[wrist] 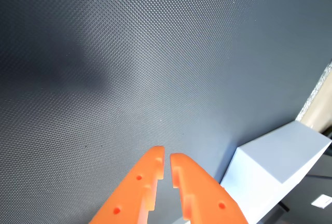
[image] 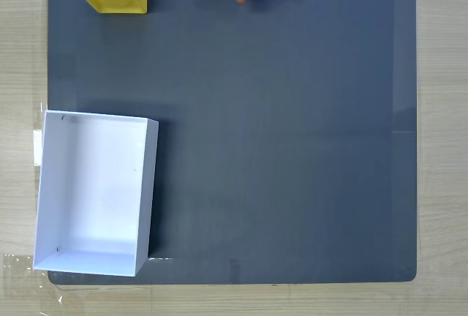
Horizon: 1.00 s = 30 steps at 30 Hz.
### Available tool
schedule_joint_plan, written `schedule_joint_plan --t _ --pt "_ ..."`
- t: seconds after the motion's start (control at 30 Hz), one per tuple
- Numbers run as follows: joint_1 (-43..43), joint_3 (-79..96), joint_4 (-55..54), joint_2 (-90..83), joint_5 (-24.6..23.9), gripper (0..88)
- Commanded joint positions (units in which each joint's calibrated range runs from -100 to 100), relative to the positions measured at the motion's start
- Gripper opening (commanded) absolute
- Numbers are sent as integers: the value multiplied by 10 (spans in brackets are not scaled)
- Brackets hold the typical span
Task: Grasp a yellow block and put it in the box
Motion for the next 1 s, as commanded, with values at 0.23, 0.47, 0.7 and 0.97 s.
schedule_joint_plan --t 0.23,0.47,0.7,0.97 --pt "0 4 -7 2 2 18" --pt "0 4 -7 3 2 18" --pt "-1 -4 -19 6 1 23" --pt "6 -136 -231 192 -1 19"
